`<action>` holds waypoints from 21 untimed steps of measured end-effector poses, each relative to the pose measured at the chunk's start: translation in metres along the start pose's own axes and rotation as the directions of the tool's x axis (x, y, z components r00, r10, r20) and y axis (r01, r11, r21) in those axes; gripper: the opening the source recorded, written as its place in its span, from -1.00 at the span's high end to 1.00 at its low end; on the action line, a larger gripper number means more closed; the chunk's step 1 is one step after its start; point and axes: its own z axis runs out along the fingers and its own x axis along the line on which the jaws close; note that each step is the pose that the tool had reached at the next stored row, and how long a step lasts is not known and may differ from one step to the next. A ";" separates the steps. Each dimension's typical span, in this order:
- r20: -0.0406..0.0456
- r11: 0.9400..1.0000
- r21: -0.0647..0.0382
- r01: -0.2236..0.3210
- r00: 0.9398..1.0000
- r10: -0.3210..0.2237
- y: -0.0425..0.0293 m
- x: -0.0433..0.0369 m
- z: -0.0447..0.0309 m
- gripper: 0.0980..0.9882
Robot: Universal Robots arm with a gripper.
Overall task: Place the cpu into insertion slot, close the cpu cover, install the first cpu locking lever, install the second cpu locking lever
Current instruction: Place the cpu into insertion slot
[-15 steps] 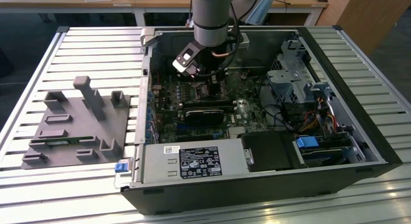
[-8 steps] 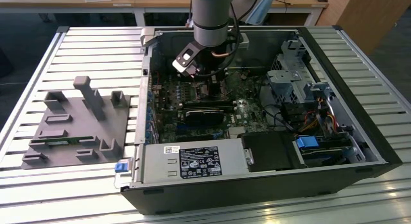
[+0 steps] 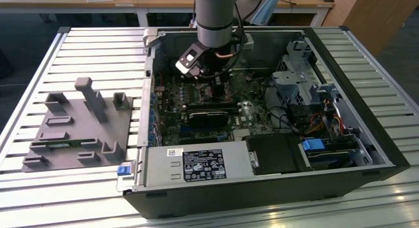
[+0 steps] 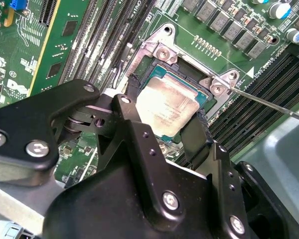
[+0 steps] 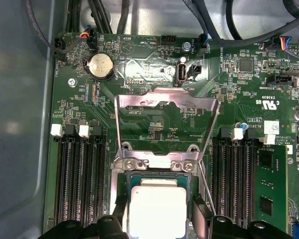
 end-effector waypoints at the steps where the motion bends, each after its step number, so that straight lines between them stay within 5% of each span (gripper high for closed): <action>1: 0.000 1.000 0.000 0.000 1.000 0.000 0.0000 0.0000 -0.0006 -0.15; 16: 0.000 1.000 0.008 0.000 1.000 0.000 0.0017 -0.0001 -0.0116 -0.15; 21: 0.000 1.000 0.014 0.000 1.000 0.000 0.0021 -0.0002 -0.0124 0.15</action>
